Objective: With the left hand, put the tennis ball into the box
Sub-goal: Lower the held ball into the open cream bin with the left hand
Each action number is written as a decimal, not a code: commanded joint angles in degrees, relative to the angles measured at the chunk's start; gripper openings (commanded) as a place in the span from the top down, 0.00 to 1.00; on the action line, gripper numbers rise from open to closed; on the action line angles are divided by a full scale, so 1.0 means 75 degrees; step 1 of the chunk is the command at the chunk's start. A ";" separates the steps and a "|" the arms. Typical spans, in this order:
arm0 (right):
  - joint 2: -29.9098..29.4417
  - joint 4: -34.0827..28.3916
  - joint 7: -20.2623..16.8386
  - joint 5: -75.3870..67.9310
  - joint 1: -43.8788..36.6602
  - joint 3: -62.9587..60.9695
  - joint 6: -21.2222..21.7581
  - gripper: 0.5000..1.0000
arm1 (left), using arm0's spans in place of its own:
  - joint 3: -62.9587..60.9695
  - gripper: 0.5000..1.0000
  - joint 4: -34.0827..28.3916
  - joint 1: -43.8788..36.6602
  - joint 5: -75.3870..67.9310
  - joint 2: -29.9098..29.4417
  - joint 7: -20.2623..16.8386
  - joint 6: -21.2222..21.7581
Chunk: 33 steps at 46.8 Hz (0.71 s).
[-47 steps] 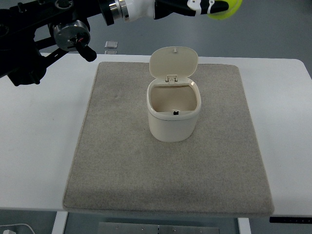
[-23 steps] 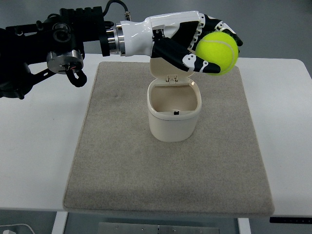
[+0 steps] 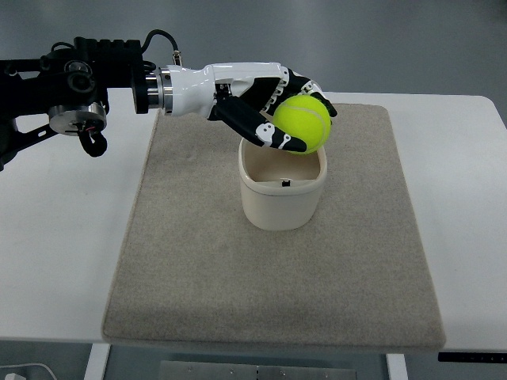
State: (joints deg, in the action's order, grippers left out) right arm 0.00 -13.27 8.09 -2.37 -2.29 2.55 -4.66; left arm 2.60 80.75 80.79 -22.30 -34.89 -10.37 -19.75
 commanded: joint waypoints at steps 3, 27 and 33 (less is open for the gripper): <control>0.0000 0.0000 0.0000 0.0000 0.0001 0.0000 0.0000 0.12 | -0.0159 1.00 0.0003 -0.0002 -0.0155 -0.0094 0.0000 -0.0015; 0.0000 0.0000 0.0000 0.0000 0.0001 0.0000 0.0000 0.12 | -0.0464 1.00 -0.0184 -0.0107 -0.0530 -0.0247 0.0000 0.0090; 0.0000 0.0000 0.0000 0.0000 0.0001 0.0000 0.0000 0.12 | -0.0722 1.00 -0.0219 -0.0096 -0.0530 -0.0247 0.0000 0.0207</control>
State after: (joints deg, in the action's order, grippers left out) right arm 0.00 -13.27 8.09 -2.37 -2.29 2.55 -4.66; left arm -2.24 79.27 80.01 -26.28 -36.68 -10.37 -18.77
